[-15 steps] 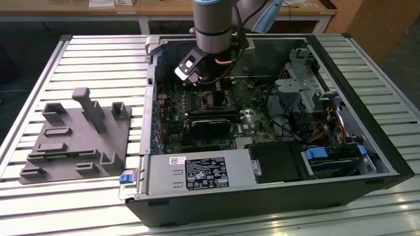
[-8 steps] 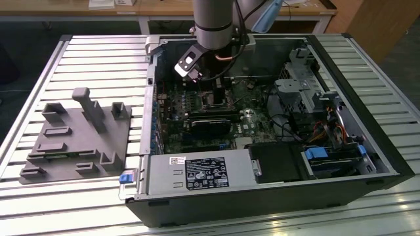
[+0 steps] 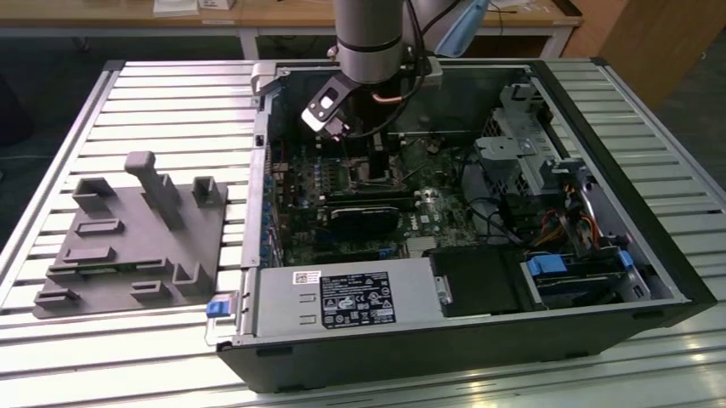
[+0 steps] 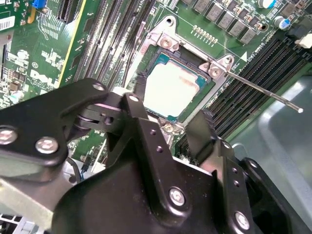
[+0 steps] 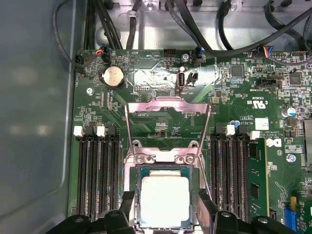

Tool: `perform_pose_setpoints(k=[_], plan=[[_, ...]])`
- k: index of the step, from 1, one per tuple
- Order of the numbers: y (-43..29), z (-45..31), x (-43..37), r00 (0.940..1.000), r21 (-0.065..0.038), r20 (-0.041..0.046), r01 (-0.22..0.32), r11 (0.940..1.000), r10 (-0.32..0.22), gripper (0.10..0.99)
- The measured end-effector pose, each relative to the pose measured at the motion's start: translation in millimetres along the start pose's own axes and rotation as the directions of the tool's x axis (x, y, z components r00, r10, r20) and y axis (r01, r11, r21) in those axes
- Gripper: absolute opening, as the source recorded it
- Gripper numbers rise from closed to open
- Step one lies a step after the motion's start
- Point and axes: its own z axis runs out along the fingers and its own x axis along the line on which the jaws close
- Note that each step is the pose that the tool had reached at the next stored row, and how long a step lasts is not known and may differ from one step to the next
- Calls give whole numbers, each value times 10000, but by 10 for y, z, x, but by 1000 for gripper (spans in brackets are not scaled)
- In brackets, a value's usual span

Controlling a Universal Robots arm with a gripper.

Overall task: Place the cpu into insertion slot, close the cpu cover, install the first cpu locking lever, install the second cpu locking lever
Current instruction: 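Place the cpu into insertion slot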

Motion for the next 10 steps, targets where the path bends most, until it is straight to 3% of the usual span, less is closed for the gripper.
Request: perform_pose_setpoints(k=[1,3,4,6,7,9,10], plan=[[0,-1,0,10000,0,1,0,10000,0,600],[0,-3,0,10000,0,0,0,10000,0,471],[0,-4,0,10000,0,1,0,10000,0,471],[1,-6,0,10000,-1,0,0,10000,0,357],[1,-7,0,10000,0,1,0,10000,0,357],[1,-9,0,10000,0,0,0,10000,0,235],[1,-10,0,10000,0,0,0,10000,0,235]])
